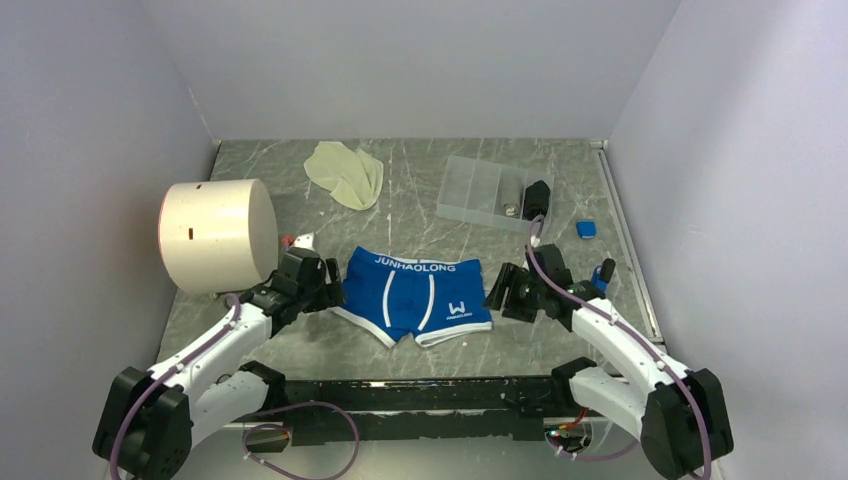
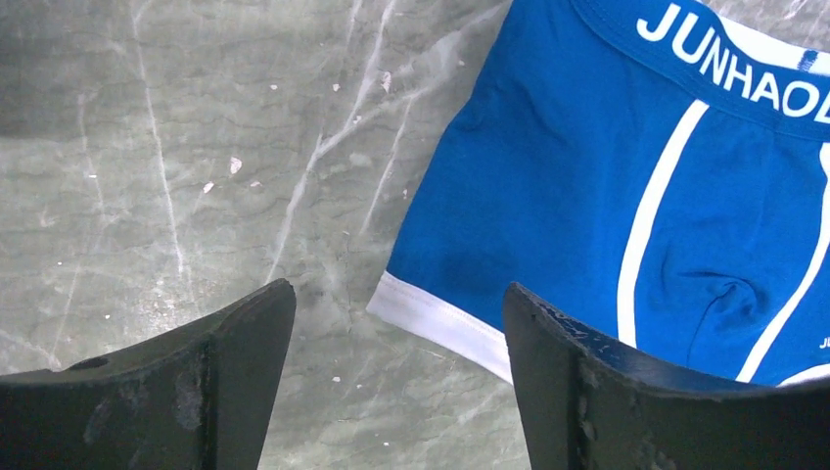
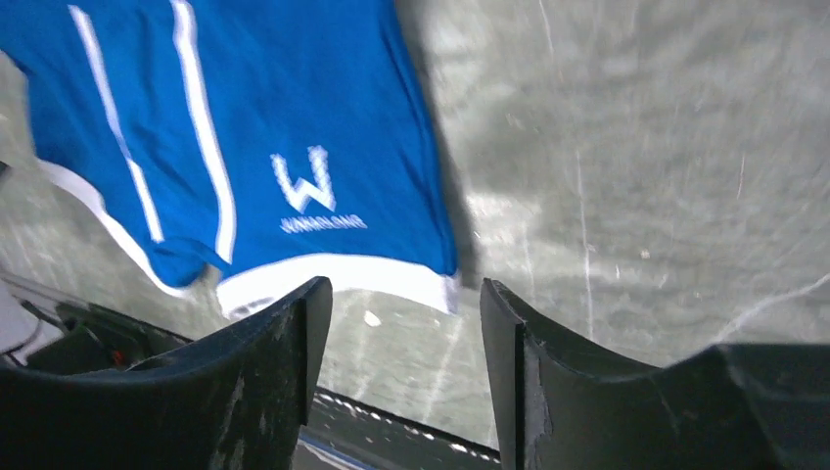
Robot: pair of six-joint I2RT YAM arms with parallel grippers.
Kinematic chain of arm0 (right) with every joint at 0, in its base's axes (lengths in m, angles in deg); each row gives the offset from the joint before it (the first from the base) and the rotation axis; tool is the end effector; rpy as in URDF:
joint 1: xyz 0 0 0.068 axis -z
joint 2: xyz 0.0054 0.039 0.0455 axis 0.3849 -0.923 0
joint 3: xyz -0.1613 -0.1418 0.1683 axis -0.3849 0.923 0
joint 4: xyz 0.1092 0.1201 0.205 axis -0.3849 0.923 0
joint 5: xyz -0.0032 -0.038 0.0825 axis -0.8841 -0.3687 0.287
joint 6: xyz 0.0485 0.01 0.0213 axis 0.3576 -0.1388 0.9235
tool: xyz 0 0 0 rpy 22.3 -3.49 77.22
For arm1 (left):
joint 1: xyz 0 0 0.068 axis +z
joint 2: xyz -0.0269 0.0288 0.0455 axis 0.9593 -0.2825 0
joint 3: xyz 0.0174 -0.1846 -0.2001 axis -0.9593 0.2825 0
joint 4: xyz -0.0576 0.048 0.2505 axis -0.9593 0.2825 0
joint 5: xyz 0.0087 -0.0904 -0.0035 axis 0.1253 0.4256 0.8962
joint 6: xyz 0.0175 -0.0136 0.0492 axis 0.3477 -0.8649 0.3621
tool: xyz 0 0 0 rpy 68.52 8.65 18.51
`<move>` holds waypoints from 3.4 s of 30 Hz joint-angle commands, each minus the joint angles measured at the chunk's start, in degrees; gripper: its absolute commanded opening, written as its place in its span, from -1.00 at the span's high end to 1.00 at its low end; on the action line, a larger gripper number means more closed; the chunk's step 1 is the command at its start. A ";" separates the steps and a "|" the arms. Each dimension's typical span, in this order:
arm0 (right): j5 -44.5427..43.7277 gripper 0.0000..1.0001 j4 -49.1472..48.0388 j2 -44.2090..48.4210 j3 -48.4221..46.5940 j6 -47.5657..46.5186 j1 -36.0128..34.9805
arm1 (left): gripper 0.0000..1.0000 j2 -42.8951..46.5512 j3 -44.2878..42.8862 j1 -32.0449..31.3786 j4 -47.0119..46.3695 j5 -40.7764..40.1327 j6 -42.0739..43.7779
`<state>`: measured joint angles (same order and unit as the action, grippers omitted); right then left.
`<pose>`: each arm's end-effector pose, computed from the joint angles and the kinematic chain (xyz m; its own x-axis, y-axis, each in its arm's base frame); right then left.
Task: Roll the underwear
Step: Fold the underwear at the center of the board.
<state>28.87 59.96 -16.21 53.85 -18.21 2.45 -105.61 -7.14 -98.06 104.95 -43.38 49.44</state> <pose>0.1606 0.0680 0.1729 -0.8954 0.3276 -0.3014 0.1449 0.8547 0.4985 0.1729 -0.0731 0.1834 -0.7593 -0.2609 -0.5962 -0.1154 0.9556 -0.2711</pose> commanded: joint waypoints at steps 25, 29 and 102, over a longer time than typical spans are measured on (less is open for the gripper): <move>-7.98 0.06 -9.53 -51.56 -54.11 -3.91 -24.40 | 0.45 -4.71 7.84 -0.14 -11.18 1.96 -5.43; -9.61 0.09 -9.49 -59.07 -61.26 -3.03 -26.61 | 0.57 -1.64 9.65 -0.12 -11.25 0.19 -7.29; -28.15 0.41 14.19 -91.14 -100.51 -4.01 -35.63 | 0.68 3.49 8.73 -0.14 -5.40 0.64 -6.59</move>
<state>2.42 72.97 -103.31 -44.79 -21.95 -32.48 -102.40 1.40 -98.06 99.99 -42.68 42.22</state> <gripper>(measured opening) 0.330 0.154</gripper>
